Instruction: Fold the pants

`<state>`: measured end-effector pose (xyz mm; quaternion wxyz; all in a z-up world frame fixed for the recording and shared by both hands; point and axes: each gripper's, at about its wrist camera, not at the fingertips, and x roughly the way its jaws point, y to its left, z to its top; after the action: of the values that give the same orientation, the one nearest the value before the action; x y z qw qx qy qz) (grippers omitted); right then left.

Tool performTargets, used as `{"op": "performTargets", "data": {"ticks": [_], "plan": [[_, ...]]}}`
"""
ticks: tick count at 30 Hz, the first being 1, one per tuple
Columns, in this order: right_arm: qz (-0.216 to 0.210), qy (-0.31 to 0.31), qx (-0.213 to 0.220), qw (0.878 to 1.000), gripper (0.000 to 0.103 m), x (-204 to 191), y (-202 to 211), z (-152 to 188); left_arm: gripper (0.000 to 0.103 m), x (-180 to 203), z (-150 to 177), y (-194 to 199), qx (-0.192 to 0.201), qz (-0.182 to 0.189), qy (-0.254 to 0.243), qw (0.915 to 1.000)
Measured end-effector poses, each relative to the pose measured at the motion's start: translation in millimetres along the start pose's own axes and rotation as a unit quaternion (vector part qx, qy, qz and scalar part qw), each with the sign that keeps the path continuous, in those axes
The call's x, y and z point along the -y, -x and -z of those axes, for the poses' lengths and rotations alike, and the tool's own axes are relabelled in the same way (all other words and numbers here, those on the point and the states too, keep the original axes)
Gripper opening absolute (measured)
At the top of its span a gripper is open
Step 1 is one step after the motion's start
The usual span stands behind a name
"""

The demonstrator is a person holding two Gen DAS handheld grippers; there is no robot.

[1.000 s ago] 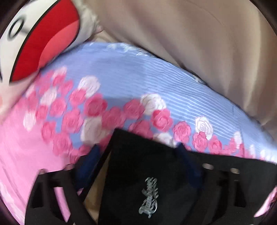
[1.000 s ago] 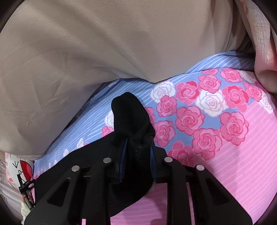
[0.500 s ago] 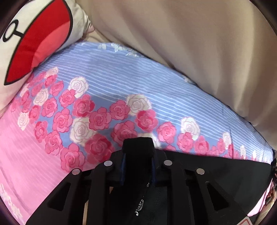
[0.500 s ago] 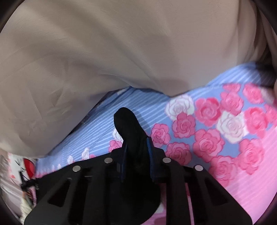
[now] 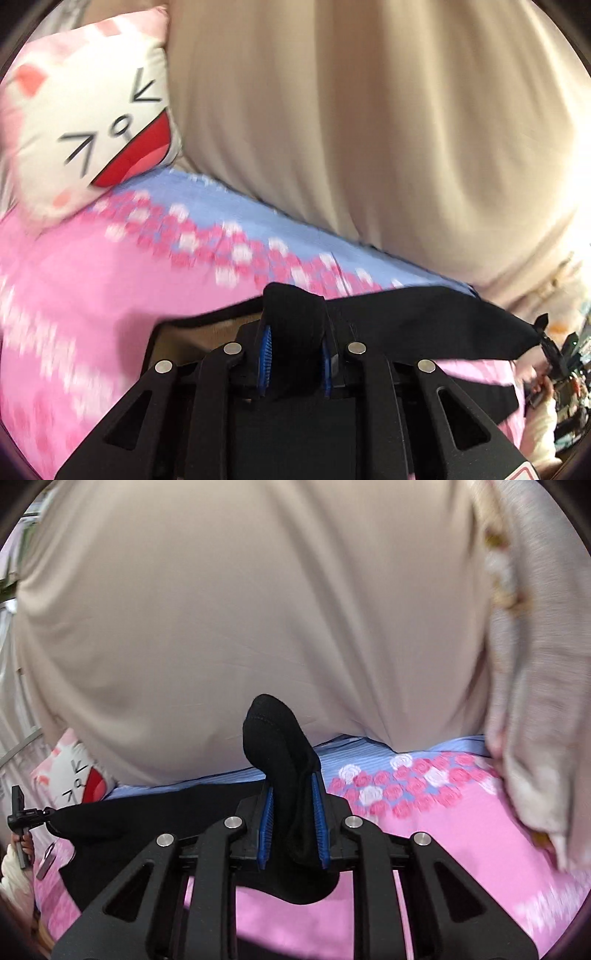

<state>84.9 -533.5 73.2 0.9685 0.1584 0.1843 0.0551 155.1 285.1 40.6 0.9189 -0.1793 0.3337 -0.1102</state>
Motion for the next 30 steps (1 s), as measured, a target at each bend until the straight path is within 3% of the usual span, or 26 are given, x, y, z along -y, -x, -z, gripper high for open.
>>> {"op": "performTargets", "data": {"ticks": [4, 9, 16, 19, 22, 24, 25, 28, 30], "plan": [[0.029, -0.03, -0.026, 0.999, 0.019, 20.0, 34.7, 53.7, 0.018, -27.2, 55.1, 21.9, -0.028, -0.04, 0.007, 0.9988], [0.068, -0.075, -0.065, 0.993, 0.019, 52.4, 65.9, 110.8, 0.019, -76.0, 110.5, 0.9, -0.089, -0.09, 0.053, 0.9905], [0.106, -0.112, -0.086, 0.984, 0.024, 78.6, 89.7, 124.3, 0.02, -78.2, 101.3, 1.0, -0.077, -0.087, 0.059, 0.9914], [0.133, -0.149, -0.068, 0.978, 0.042, 93.0, 117.8, 132.9, 0.021, -78.3, 98.5, 7.6, -0.074, -0.082, 0.063, 0.9919], [0.108, -0.193, -0.034, 0.975, 0.047, 97.0, 145.4, 135.4, 0.021, -76.4, 103.3, 3.2, -0.079, -0.09, 0.058, 0.991], [0.093, -0.197, -0.027, 0.976, 0.068, 91.8, 150.5, 132.7, 0.021, -77.9, 105.1, 0.1, -0.08, -0.091, 0.065, 0.9905], [0.087, -0.193, -0.026, 0.977, 0.085, 87.9, 147.3, 128.6, 0.022, -78.8, 105.1, -0.3, -0.08, -0.09, 0.069, 0.9903], [0.06, -0.202, -0.044, 0.977, 0.086, 83.5, 127.4, 120.3, 0.023, -81.0, 102.4, -2.3, -0.078, -0.088, 0.081, 0.9898], [0.063, -0.223, -0.079, 0.97, 0.086, 89.3, 94.6, 115.3, 0.024, -80.4, 100.4, -4.4, -0.079, -0.09, 0.083, 0.9894]]}}
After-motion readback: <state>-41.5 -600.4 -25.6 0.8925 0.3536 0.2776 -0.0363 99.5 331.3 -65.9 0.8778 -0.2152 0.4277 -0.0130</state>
